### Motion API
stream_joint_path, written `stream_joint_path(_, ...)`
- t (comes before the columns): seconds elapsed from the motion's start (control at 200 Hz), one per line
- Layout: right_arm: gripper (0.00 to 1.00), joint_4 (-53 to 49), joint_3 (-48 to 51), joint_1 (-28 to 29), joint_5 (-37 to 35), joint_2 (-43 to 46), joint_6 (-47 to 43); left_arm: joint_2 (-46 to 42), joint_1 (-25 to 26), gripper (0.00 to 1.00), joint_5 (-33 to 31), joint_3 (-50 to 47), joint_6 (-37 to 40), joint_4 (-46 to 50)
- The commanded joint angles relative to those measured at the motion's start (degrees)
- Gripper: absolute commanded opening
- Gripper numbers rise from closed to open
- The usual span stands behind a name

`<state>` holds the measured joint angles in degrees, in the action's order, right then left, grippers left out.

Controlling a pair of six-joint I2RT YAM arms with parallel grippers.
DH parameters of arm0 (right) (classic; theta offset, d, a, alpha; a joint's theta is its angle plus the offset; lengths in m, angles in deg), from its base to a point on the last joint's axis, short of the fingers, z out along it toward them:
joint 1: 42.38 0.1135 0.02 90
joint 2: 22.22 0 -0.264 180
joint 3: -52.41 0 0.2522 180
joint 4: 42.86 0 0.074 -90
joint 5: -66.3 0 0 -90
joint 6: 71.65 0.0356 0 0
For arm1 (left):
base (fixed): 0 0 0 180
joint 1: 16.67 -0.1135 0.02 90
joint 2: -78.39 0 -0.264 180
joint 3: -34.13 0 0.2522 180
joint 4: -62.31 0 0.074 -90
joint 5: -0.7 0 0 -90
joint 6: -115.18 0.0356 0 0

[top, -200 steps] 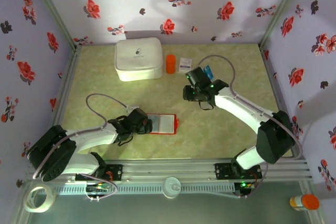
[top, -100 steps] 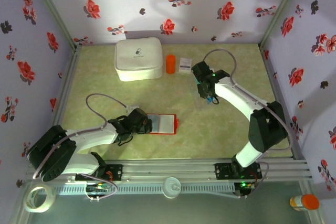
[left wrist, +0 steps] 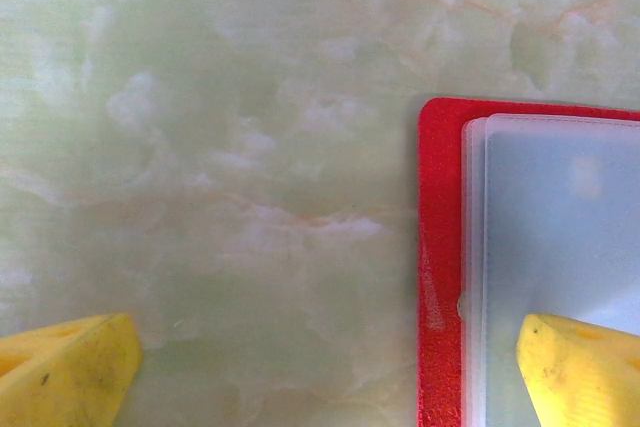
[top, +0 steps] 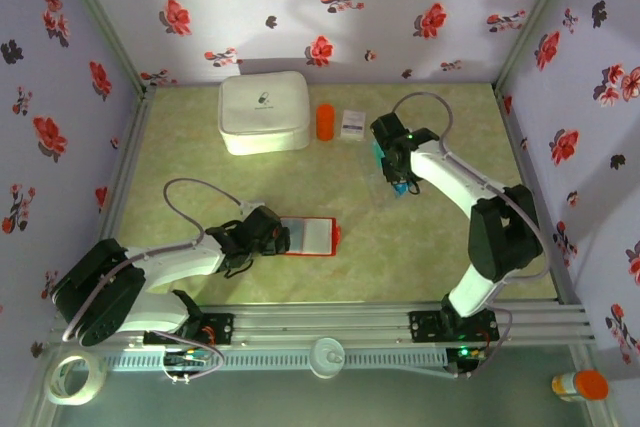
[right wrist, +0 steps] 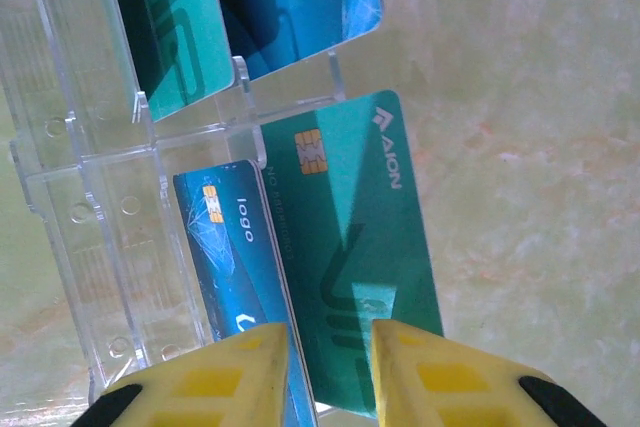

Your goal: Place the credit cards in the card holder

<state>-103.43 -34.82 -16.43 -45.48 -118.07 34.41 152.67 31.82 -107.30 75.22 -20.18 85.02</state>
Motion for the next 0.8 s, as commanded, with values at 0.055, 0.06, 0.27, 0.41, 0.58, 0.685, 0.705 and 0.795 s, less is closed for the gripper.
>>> stream_joint_path(0.055, 0.26, 0.2, -1.6, -0.6, 2.3, -1.3, -0.5, 1.0, -0.4, 0.99, -1.9, -1.7, -1.6, 4.5)
stream_joint_path(0.06, 0.26, 0.3, -1.6, -0.6, 2.3, -1.3, -0.5, 1.0, -0.4, 0.99, -1.9, -1.6, -1.6, 4.6)
stream_joint_path(0.27, 0.22, 1.0, -1.6, -0.8, 4.9, -2.1, -0.2, 0.9, -0.4, 0.99, -1.9, -1.6, -1.5, 4.7)
stream_joint_path(0.41, 0.16, 1.3, -1.5, -1.1, 5.9, -2.0, -0.2, 0.9, -0.4, 0.99, -1.9, -1.6, -1.6, 4.8)
stream_joint_path(0.58, 0.03, 1.5, -1.6, -2.0, 8.5, -1.1, -0.3, 0.9, -0.4, 0.99, -1.9, -1.6, -1.6, 4.7)
stream_joint_path(0.685, 0.00, 1.5, -1.8, -2.6, 11.0, 0.2, -0.6, 0.8, -0.4, 0.99, -1.9, -1.7, -1.6, 4.7)
stream_joint_path(0.705, 0.00, 1.5, -1.8, -2.7, 11.4, 0.5, -0.6, 0.8, -0.4, 0.99, -1.9, -1.7, -1.5, 4.7)
stream_joint_path(0.795, 0.00, 0.9, -2.6, -2.7, 12.9, 1.7, -0.6, 0.8, -0.4, 0.99, -1.9, -1.8, -1.7, 4.7)
